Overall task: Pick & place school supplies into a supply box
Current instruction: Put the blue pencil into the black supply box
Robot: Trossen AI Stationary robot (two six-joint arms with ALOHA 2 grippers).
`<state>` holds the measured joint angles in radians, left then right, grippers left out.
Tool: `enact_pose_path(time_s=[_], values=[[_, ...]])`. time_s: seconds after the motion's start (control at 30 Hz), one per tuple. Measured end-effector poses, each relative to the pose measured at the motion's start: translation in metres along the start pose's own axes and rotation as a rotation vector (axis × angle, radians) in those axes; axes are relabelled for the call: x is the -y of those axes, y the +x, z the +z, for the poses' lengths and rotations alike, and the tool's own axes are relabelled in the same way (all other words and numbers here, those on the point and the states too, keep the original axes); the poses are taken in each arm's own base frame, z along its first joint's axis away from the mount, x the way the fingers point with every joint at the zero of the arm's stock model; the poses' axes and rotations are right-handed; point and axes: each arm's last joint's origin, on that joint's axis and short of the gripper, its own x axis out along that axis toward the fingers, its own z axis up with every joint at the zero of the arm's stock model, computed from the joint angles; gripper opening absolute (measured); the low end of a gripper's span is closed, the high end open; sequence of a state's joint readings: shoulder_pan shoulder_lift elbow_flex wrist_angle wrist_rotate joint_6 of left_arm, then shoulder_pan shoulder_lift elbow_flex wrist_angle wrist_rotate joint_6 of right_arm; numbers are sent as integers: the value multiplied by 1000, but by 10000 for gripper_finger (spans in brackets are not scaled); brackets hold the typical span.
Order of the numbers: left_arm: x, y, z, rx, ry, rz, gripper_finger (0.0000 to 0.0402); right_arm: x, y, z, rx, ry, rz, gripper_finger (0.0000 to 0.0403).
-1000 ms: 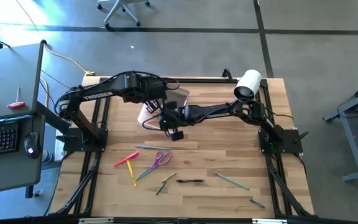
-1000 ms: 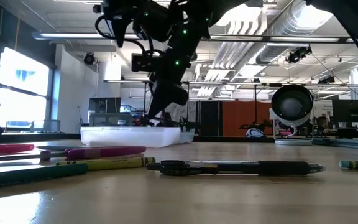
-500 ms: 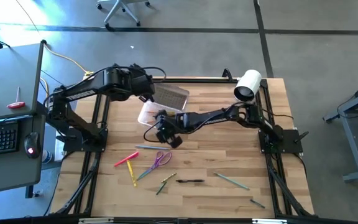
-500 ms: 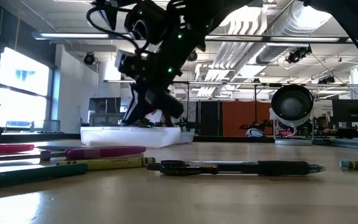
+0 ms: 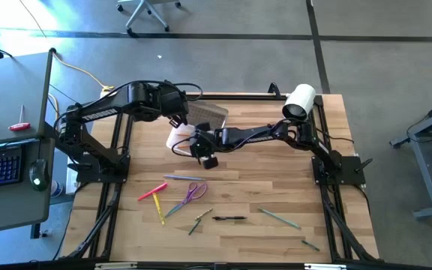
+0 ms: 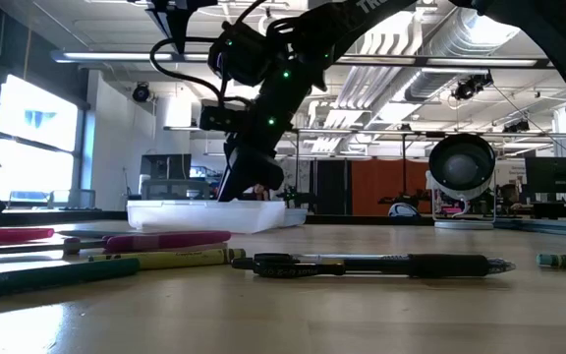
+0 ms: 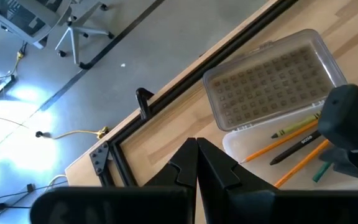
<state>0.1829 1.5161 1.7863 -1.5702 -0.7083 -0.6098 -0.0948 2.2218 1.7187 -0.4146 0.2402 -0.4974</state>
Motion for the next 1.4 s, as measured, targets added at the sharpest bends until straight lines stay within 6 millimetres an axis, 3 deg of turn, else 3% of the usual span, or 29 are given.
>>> enact_pose_path(time_s=[0.13,0.3,0.47,0.57,0.7,0.97,1.17,1.4], values=[[0,0,0,-9,-1,-12,46,-3,-15,2,-62,-26,-39,94],[1,0,0,-13,-1,-18,46,-24,-65,3,-219,-21,-8,101],[0,0,1,13,-9,14,46,-48,-117,-9,-421,96,161,101],[0,0,1,18,-29,20,46,-60,-140,-20,-577,131,216,101],[-1,0,1,22,-27,28,46,-75,-163,-27,-725,198,164,101],[-1,0,1,25,-25,35,46,-126,-182,-31,-759,189,158,101],[-1,0,1,25,-24,35,46,-164,-192,-66,-834,344,211,101],[-1,0,1,24,-31,34,46,-192,-198,-91,-642,547,404,101]])
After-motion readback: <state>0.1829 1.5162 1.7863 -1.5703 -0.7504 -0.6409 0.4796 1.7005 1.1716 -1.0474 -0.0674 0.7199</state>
